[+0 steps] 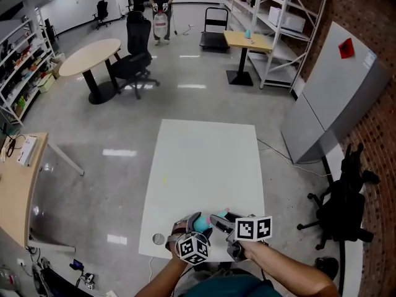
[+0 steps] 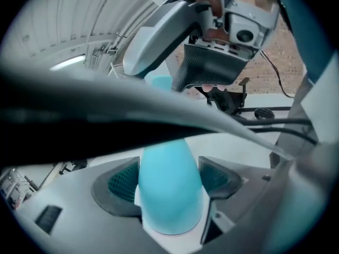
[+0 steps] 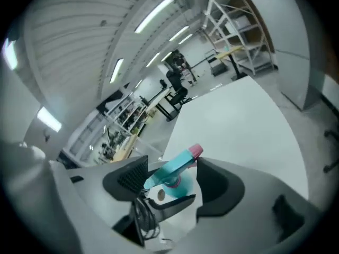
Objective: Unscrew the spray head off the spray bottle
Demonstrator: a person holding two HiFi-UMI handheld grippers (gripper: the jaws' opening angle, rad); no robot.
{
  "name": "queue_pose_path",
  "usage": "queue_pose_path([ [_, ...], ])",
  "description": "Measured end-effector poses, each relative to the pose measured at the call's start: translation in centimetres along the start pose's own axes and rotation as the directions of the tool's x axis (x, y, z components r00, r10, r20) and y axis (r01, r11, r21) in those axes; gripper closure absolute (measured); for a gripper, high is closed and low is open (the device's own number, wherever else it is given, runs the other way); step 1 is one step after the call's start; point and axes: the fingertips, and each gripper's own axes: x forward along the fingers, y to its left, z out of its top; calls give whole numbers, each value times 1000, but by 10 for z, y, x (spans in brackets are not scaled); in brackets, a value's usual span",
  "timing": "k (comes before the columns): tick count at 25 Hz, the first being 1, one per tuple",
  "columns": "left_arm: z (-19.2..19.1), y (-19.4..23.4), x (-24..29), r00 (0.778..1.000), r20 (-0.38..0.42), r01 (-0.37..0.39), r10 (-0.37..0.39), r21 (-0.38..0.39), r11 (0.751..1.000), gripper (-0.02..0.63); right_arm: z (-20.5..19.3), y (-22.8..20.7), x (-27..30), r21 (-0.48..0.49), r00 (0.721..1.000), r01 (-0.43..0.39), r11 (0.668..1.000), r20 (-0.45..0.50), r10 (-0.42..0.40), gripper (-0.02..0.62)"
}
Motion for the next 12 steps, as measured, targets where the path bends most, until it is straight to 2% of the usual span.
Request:
queue_pose_path([
  [2, -2, 1, -1, 1000, -6, -18, 18, 24, 1000, 262, -6, -1, 0, 125, 1000, -21, 992, -5, 22, 313],
  [5, 1, -3, 0, 1000, -16, -19, 20, 56, 998, 262, -19, -4, 6, 170, 999, -14, 985, -50, 23, 313],
  [8, 4, -6, 1, 1000, -5, -15, 15, 45, 999, 262, -16, -16, 8, 272, 1000, -10, 962, -22, 17, 313],
  [10, 2, -8, 0, 1000, -6, -8, 8, 41, 999, 262, -16, -18, 9, 271, 997, -30, 962, -54, 47, 328],
  [12, -1, -13, -1, 999, 12, 30, -31, 30, 999, 262, -26, -9, 10, 169, 980, -88, 982, -164, 116, 369],
])
